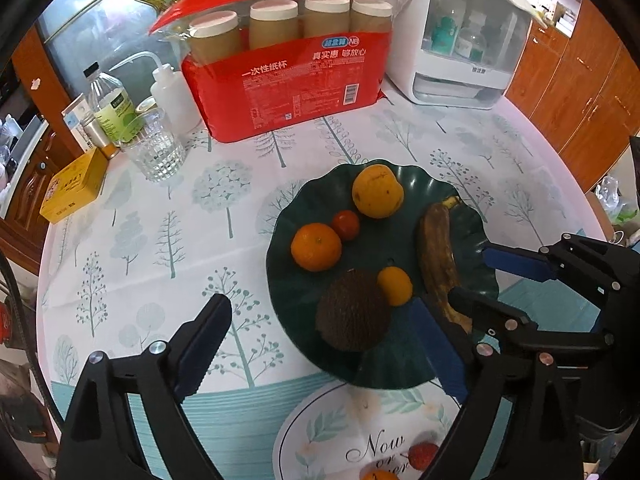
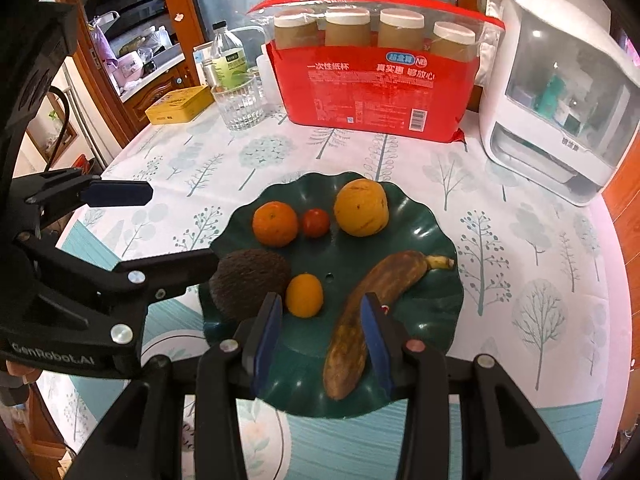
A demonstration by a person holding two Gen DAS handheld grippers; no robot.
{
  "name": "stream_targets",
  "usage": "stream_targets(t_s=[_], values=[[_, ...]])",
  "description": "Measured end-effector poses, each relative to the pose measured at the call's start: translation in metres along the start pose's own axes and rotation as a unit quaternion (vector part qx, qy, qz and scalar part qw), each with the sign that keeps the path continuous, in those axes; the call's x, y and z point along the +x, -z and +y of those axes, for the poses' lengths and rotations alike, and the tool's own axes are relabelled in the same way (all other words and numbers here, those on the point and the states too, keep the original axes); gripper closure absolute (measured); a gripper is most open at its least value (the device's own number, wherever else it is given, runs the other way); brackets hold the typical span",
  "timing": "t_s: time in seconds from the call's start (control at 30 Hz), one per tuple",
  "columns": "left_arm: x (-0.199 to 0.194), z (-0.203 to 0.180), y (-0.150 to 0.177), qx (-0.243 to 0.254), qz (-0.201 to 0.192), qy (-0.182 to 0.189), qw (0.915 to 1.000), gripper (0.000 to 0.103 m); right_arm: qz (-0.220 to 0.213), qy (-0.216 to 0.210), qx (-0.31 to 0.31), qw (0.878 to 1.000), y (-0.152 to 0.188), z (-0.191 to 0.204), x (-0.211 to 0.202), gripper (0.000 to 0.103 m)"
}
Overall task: Organize fruits
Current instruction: 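Withdraw both grippers back toward the white plate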
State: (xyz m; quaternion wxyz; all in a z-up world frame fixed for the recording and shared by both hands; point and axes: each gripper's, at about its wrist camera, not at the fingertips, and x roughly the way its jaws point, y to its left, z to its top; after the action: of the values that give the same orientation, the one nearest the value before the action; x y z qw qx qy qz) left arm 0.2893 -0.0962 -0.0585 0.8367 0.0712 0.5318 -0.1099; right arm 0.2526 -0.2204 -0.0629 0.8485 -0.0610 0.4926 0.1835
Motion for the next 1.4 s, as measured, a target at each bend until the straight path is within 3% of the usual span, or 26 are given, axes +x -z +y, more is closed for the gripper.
stream_targets(t_s=[0.77,1.1,1.4], values=[[-0.092,0.015,0.063,0.022,-0.041,0.014,0.9988,0.012,-0.039,0.013,0.022,0.999,0.034,0.058,-0.074,0.061],[-0.098,0.004,0.108,0.039,-0.039,0.021,0.9983,0.012,-0.025,0.003,0.060,0.998,0.069,0.067,-0.073,0.061],[-0.090,0.005,0.146,0.018,-0.027,0.036,0.9988,0.012,-0.007,-0.016,0.099,0.995,0.114,0.072,-0.069,0.061]])
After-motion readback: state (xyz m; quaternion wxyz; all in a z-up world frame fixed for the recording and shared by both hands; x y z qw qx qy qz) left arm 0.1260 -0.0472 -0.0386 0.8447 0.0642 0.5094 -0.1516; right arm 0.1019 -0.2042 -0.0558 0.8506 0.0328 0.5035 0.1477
